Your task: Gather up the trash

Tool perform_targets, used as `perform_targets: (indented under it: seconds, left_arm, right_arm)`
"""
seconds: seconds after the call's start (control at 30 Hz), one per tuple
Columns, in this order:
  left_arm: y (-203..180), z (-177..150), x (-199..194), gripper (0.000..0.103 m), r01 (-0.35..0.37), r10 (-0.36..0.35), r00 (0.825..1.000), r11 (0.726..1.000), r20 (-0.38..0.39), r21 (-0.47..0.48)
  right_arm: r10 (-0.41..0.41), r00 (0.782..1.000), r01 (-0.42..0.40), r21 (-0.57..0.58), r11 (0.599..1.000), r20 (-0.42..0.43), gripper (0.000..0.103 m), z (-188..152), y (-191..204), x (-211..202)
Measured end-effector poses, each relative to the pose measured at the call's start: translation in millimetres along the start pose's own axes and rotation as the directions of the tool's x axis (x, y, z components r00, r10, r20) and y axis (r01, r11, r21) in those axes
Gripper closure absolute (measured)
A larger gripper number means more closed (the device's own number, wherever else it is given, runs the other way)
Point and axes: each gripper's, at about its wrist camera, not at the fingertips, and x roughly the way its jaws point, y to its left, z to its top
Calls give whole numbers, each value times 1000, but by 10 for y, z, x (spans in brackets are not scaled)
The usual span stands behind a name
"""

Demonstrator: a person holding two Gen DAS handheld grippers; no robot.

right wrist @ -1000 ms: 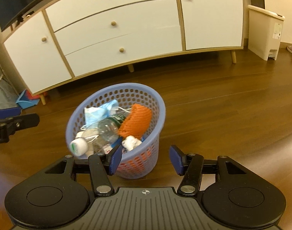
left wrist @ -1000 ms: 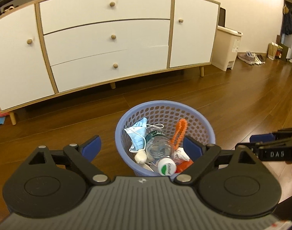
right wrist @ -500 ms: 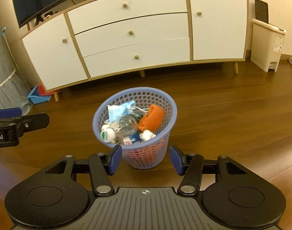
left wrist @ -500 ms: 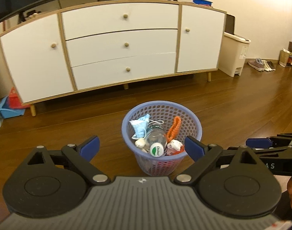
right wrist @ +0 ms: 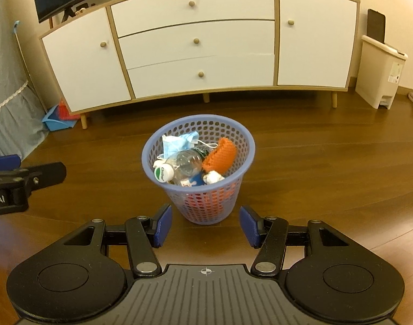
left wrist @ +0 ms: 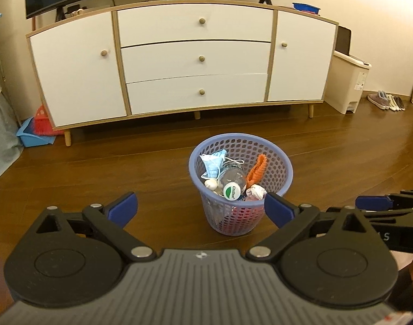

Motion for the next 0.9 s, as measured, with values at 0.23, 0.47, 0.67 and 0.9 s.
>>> perform_targets:
  seconds: [0.23, 0.47, 0.67, 0.9]
  left_arm:
    - [-58, -163, -147, 1, -41, 41, 999, 999, -8, -8]
    - [-131, -296, -291, 1, 20, -21, 999, 999, -44, -32]
    - [-165, -383, -358, 1, 9, -12, 998, 999, -66, -37]
    - [-195, -483, -334, 1, -11, 8, 995, 999, -99, -37]
  right_arm:
    - [-9, 1000, 9, 2, 1000, -25, 51, -190, -60, -78]
    - [-5, 1000, 5, 5, 1000, -25, 51, -294, -72, -210]
    - [4, 999, -3, 15, 1000, -32, 51, -325, -59, -283]
    - [2, 999, -1, 30, 1000, -41, 51, -378, -135, -354]
